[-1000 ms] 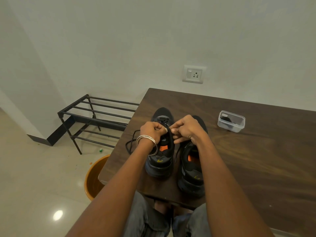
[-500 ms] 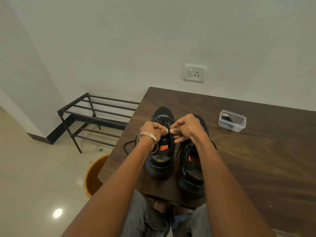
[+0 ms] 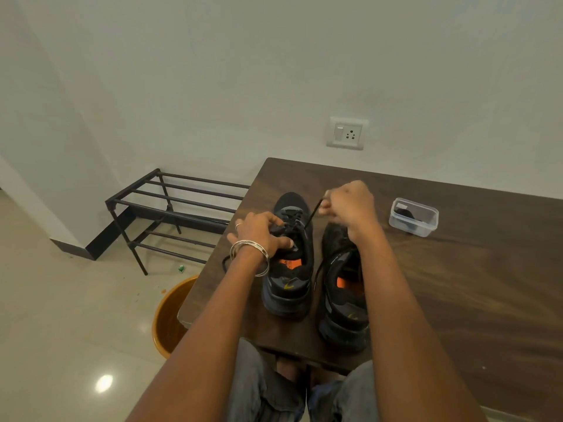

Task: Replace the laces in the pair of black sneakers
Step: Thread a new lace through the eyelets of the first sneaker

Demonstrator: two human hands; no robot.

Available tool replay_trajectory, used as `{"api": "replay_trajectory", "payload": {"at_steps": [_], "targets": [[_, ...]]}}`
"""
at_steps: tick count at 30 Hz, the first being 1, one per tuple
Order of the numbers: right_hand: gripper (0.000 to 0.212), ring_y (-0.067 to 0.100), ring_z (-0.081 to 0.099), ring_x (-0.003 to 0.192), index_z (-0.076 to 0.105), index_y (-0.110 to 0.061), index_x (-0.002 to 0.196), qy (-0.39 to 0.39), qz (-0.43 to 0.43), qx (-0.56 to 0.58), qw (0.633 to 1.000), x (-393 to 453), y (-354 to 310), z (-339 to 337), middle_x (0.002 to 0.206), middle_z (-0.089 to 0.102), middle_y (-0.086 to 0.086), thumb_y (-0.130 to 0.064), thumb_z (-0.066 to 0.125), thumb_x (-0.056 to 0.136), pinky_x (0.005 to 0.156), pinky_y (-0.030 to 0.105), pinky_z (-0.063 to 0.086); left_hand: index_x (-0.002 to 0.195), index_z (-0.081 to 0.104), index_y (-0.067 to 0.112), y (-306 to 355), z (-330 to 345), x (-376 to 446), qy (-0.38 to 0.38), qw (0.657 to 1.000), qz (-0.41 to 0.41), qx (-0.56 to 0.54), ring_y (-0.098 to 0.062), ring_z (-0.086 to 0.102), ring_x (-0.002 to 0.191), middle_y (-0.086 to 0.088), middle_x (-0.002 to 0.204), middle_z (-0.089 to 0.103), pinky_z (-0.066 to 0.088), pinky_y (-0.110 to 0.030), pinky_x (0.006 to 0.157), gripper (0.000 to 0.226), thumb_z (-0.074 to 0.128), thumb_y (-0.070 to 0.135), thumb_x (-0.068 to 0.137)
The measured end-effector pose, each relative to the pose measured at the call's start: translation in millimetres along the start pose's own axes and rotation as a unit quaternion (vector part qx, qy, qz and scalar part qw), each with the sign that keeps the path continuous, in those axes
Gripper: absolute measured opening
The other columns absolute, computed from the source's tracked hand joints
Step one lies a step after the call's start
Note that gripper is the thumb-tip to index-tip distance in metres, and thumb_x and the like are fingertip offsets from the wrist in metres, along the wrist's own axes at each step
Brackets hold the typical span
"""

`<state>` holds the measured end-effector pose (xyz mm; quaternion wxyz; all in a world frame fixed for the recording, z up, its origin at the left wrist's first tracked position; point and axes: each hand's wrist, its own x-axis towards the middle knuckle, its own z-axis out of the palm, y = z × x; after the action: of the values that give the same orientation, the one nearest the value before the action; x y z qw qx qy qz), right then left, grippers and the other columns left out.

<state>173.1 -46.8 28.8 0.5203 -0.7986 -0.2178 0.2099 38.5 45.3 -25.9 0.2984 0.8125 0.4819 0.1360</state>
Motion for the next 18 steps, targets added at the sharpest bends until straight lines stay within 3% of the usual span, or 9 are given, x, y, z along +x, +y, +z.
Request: {"api": "replay_trajectory", "payload": {"at_steps": [3,5,6,8,10,11,13,15,18], "targets": [[0.020,0.028,0.073,0.072,0.057,-0.005,0.090,0.033,-0.004,0.346,0.938,-10.9,-17.7,-17.9,0.081,0.068,0.013,0.000,0.040,0.099,0.078,0.043,0.061,0.104,0.063,0.037,-0.7,0.0,0.1,-0.022,1.000,0.008,0.001,-0.023,0.045,0.121,0.007,0.120,0.059,0.035,-0.051,0.102,0.045,0.085,0.041,0.064],[0.016,0.019,0.059,0.051,0.055,-0.005,0.091,0.062,-0.039,0.480,0.874,-14.4,-23.2,-27.5,0.067,0.060,0.009,-0.001,0.042,0.100,0.058,0.037,0.058,0.108,0.064,0.036,-0.8,-0.2,0.6,-0.024,1.000,0.004,-0.005,-0.026,0.046,0.122,0.002,0.125,0.058,0.037,-0.052,0.102,0.052,0.086,0.042,0.062],[0.013,0.014,0.049,0.046,0.055,-0.005,0.092,0.077,-0.056,0.490,0.867,-15.0,-23.9,-30.3,0.063,0.056,0.006,-0.002,0.045,0.100,0.048,0.031,0.049,0.111,0.063,0.035,-0.8,-1.2,0.3,-0.024,1.000,0.001,-0.004,-0.028,0.046,0.123,0.000,0.127,0.057,0.038,-0.052,0.102,0.056,0.086,0.044,0.060],[0.012,0.009,0.044,0.050,0.060,-0.009,0.092,0.098,-0.089,0.370,0.919,-12.9,-21.5,-31.8,0.065,0.055,-0.001,-0.005,0.051,0.098,0.047,0.024,0.040,0.117,0.060,0.032,-3.5,-2.0,1.7,-0.032,0.999,-0.005,-0.015,-0.029,0.048,0.122,-0.003,0.128,0.056,0.041,-0.052,0.101,0.066,0.087,0.043,0.058],[0.008,0.008,0.056,0.071,0.066,-0.017,0.092,0.060,-0.120,0.059,0.989,-8.8,-14.9,-26.7,0.079,0.061,-0.007,-0.016,0.060,0.096,0.075,0.028,0.051,0.128,0.053,0.026,-4.8,-4.0,1.0,-0.065,0.996,-0.009,-0.055,-0.026,0.053,0.118,-0.003,0.129,0.057,0.045,-0.046,0.100,0.076,0.088,0.034,0.061],[0.005,0.011,0.058,0.086,0.068,-0.020,0.095,0.021,-0.115,-0.109,0.987,-6.5,-9.1,-21.6,0.088,0.064,-0.007,-0.023,0.064,0.094,0.093,0.037,0.047,0.134,0.048,0.023,-5.6,-4.9,0.3,-0.082,0.993,-0.013,-0.079,-0.025,0.055,0.116,-0.003,0.128,0.058,0.046,-0.040,0.100,0.081,0.088,0.029,0.064],[0.019,0.023,0.053,0.115,0.069,-0.024,0.108,-0.053,-0.088,-0.362,0.927,-4.2,0.1,-6.9,0.111,0.065,0.000,-0.033,0.068,0.091,0.109,0.052,0.028,0.141,0.039,0.020,-5.5,-7.9,-2.0,-0.100,0.989,-0.023,-0.108,-0.024,0.057,0.115,-0.004,0.127,0.059,0.045,-0.035,0.096,0.087,0.086,0.023,0.067],[0.025,0.031,0.043,0.130,0.067,-0.028,0.116,-0.122,-0.076,-0.436,0.888,-3.1,4.2,8.1,0.125,0.061,0.005,-0.033,0.068,0.091,0.111,0.059,0.018,0.143,0.036,0.020,-6.2,-8.8,-2.1,-0.103,0.987,-0.031,-0.121,-0.024,0.056,0.115,-0.005,0.127,0.059,0.044,-0.035,0.095,0.091,0.086,0.024,0.067],[0.012,0.031,0.053,0.115,0.070,-0.020,0.104,-0.155,-0.090,-0.412,0.893,-1.1,9.5,18.7,0.107,0.064,0.004,-0.021,0.066,0.093,0.112,0.065,0.018,0.142,0.037,0.019,-6.3,-7.6,-3.0,-0.105,0.985,-0.034,-0.129,-0.023,0.056,0.115,-0.005,0.128,0.059,0.043,-0.031,0.092,0.090,0.086,0.024,0.067]]}}
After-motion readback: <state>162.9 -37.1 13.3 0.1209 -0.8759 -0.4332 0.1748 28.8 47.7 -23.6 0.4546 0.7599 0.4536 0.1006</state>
